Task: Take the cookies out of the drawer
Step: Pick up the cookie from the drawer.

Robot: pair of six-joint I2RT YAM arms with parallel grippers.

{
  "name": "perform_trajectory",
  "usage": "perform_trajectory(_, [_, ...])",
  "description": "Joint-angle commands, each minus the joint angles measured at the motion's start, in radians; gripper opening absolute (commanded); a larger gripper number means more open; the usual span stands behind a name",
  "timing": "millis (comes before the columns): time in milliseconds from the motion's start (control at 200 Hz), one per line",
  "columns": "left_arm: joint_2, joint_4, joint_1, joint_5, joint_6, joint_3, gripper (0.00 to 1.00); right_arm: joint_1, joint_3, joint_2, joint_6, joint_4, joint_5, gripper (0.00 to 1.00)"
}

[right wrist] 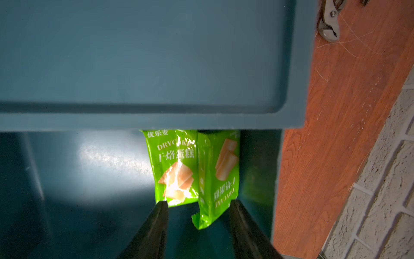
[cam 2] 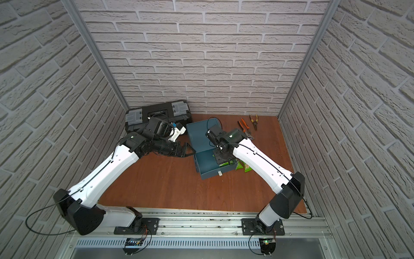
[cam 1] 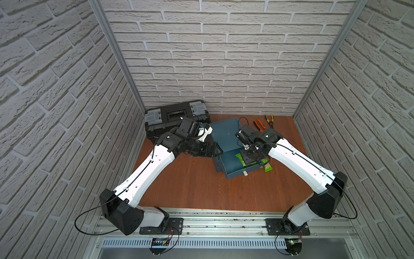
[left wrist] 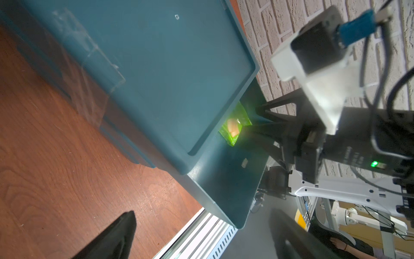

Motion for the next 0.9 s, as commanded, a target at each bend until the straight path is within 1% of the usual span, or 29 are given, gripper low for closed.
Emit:
perform_trajectory(0, [-0.013,0.025,0.004,0.009,0.021,0.002,0.98,0.005,-0.016,0.016,-0.006,0.03,0.031,0.51])
perform_trajectory(160, [-0.017,0.023,0.007,-0.003,0.025,0.005,0.98,0.004,-0.023,0.046,-0.008,0.061,0.033,0.51])
perform_trajectory(205, [-0.018,0.024,0.007,-0.002,0.025,0.006,0.98,0.004,-0.026,0.059,-0.012,0.067,0.032,0.49])
perform_trajectory(255, [-0.016,0.025,0.009,-0.004,0.026,0.006,0.99,0.004,-0.029,0.072,-0.014,0.07,0.031,0.46])
perform_trajectory(355, [-0.012,0.015,0.009,-0.004,0.034,0.013,0.98,0.004,-0.029,0.077,-0.015,0.085,0.018,0.35])
perform_trajectory(620, [0.0,0.014,0.016,-0.01,0.044,0.025,0.99,0.006,0.02,0.071,-0.026,0.109,-0.053,0.14])
perform_trajectory(730, [0.014,0.016,0.018,-0.008,0.052,0.037,0.98,0.017,0.045,0.066,-0.029,0.111,-0.065,0.11])
perform_trajectory(805, [0.024,0.016,0.019,-0.009,0.057,0.045,0.99,0.023,0.057,0.062,-0.025,0.106,-0.064,0.07])
perform_trajectory(895, [0.03,0.015,0.019,-0.008,0.06,0.05,0.99,0.032,0.062,0.052,-0.02,0.093,-0.054,0.06])
